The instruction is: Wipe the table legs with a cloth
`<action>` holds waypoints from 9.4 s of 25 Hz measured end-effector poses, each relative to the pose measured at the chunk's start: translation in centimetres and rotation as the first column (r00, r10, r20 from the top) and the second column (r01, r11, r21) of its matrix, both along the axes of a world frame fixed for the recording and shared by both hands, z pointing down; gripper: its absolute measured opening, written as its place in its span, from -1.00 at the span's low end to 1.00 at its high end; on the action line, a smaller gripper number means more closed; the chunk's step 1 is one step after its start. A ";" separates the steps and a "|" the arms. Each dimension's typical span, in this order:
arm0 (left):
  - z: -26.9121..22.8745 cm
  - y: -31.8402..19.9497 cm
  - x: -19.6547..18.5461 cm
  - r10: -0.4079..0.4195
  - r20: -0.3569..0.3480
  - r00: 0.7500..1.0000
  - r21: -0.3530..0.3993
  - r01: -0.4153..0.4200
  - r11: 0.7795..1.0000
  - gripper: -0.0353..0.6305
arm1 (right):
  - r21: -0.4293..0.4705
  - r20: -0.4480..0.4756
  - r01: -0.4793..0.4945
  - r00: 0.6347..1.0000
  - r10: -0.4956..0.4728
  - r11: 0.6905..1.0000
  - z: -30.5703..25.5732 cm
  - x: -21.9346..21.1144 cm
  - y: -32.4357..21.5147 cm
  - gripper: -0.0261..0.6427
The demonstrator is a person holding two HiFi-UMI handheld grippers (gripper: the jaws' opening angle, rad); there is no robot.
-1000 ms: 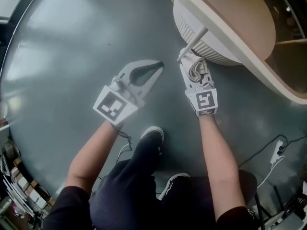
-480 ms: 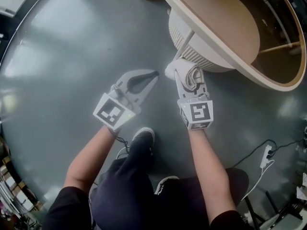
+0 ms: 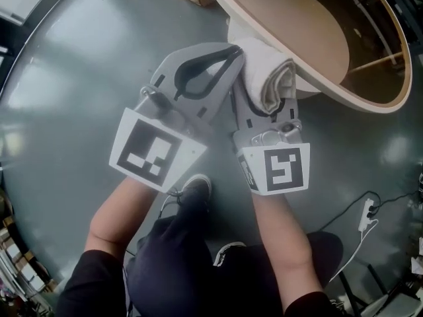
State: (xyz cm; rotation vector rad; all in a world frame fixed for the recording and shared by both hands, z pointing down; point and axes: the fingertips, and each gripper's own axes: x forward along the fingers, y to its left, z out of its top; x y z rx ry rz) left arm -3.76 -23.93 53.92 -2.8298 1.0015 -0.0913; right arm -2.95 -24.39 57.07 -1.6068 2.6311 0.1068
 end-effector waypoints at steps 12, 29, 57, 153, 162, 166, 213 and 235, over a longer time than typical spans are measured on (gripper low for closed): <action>10.4 -0.3 -3.3 -0.068 -0.026 0.997 -0.140 0.063 0.988 -0.87 | -0.115 -0.029 -0.019 0.999 0.016 0.993 9.3 0.4 -2.0 -0.66; 17.4 1.6 -1.2 0.100 -0.092 0.991 -0.296 -0.123 0.947 -0.87 | -0.341 -0.024 0.023 0.999 -0.033 0.940 26.3 1.1 -2.2 -0.67; 9.7 5.9 3.8 0.038 -0.098 0.994 -0.158 -0.053 0.986 -0.87 | -0.141 -0.099 0.171 0.978 -0.185 0.975 11.6 4.9 -3.3 -0.66; 17.6 1.8 -3.0 -0.050 0.028 0.998 -0.401 0.057 0.914 -0.87 | -0.641 0.018 0.185 0.974 -0.226 0.745 31.9 4.6 0.4 -0.66; 4.9 11.5 1.2 0.184 0.079 0.980 -0.500 -0.121 0.858 -0.87 | -0.647 0.217 0.266 0.963 -0.162 0.715 12.4 9.2 17.5 -0.66; -5.8 15.9 0.0 0.240 0.042 0.970 -0.534 -0.181 0.826 -0.87 | -0.583 0.297 0.245 0.952 -0.078 0.774 -5.2 11.2 23.6 -0.66; -70.8 43.7 -2.0 0.675 -0.306 0.672 -0.228 -0.740 0.633 -0.88 | -0.317 0.275 0.291 0.939 -0.206 0.903 -73.4 0.5 50.5 -0.66; -69.1 61.3 4.6 0.609 -0.201 0.768 -0.343 -0.637 0.690 -0.88 | -0.210 0.432 0.519 0.810 -0.397 0.829 -70.0 13.1 63.8 -0.66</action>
